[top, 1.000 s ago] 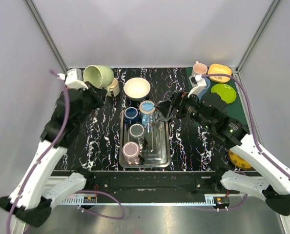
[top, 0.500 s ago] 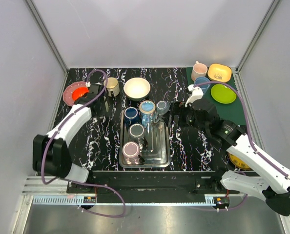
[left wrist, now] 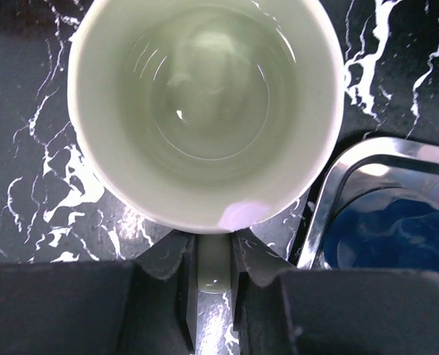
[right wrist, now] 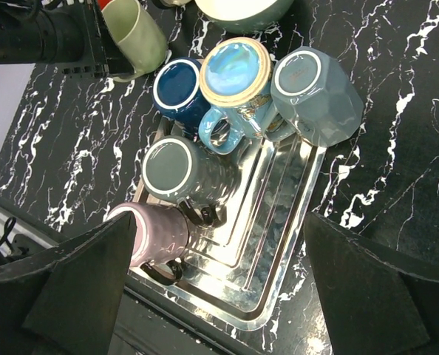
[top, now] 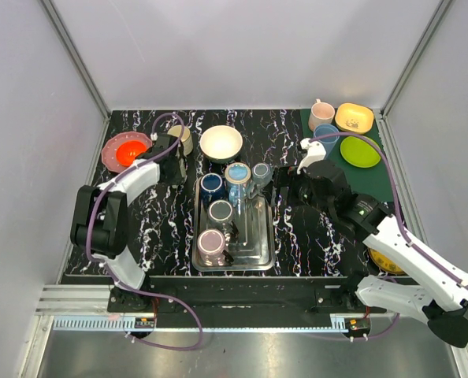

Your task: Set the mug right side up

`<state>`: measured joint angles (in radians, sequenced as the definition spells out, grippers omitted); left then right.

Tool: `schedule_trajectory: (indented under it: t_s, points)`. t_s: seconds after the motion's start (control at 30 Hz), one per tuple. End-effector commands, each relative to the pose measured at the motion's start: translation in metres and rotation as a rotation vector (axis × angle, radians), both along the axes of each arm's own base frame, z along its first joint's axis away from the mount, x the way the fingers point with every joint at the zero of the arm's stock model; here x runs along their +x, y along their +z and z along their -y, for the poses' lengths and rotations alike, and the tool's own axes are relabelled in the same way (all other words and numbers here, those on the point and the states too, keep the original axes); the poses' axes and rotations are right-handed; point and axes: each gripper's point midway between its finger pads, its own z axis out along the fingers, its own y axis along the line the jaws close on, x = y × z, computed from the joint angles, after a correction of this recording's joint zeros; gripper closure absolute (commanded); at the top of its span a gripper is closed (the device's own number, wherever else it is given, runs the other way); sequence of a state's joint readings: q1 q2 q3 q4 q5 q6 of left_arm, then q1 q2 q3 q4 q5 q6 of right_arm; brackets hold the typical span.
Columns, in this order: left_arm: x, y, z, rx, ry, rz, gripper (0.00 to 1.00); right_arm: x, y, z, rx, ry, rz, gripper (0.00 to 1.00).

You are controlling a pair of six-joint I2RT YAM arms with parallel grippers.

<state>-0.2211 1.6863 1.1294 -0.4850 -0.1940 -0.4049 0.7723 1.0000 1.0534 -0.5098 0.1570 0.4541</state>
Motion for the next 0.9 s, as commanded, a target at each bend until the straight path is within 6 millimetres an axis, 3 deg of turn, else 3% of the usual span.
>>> schedule_trajectory:
  t_s: [0.0,0.07,0.2,0.3,0.33,0.37,0.4,0.43,0.47,0.53,0.57,0.63,0.7,0.87]
  points:
    - [0.044,0.025,0.017,-0.083,-0.006,0.139,1.0,0.008,0.002,0.002,-0.021,-0.021,0.035,0.0]
    - [0.049,0.025,0.018,-0.085,-0.007,0.133,0.94,0.009,-0.002,0.003,-0.034,-0.026,0.031,0.0]
    - [0.049,0.033,0.015,-0.062,-0.003,0.127,0.55,0.01,-0.006,0.006,-0.05,-0.043,0.024,0.0]
    - [0.037,0.047,0.005,-0.031,0.02,0.145,0.38,0.012,-0.01,0.01,-0.071,-0.059,0.019,0.0]
    - [0.026,0.043,0.0,-0.019,0.028,0.126,0.35,0.012,-0.012,0.011,-0.076,-0.061,0.016,0.0]
    - [0.02,0.058,-0.002,-0.024,0.036,0.161,0.32,0.013,-0.014,0.012,-0.086,-0.069,0.014,0.0]
    - [0.013,0.061,-0.006,-0.014,0.049,0.163,0.29,0.013,-0.018,0.012,-0.098,-0.07,0.008,0.0]
    - [-0.002,0.056,-0.01,-0.008,0.057,0.136,0.22,0.014,-0.024,0.013,-0.116,-0.067,0.005,0.0]
    - [-0.01,0.074,-0.011,-0.027,0.073,0.179,0.19,0.015,-0.029,0.011,-0.13,-0.056,0.003,0.0]
    - [-0.033,0.073,-0.012,-0.054,0.083,0.177,0.14,0.016,-0.043,0.007,-0.177,-0.018,-0.014,0.01]
    - [-0.042,0.094,-0.008,-0.107,0.086,0.244,0.14,0.013,-0.048,0.0,-0.188,0.03,-0.033,0.02]
    - [-0.062,0.111,-0.002,-0.155,0.06,0.308,0.14,0.006,-0.065,-0.014,-0.251,0.158,-0.089,0.03]
    - [-0.076,0.12,0.015,-0.212,-0.007,0.334,0.14,-0.002,-0.082,-0.025,-0.293,0.264,-0.138,0.05]
    - [-0.11,0.131,0.031,-0.27,-0.081,0.36,0.12,-0.026,-0.107,-0.052,-0.365,0.466,-0.159,0.1]
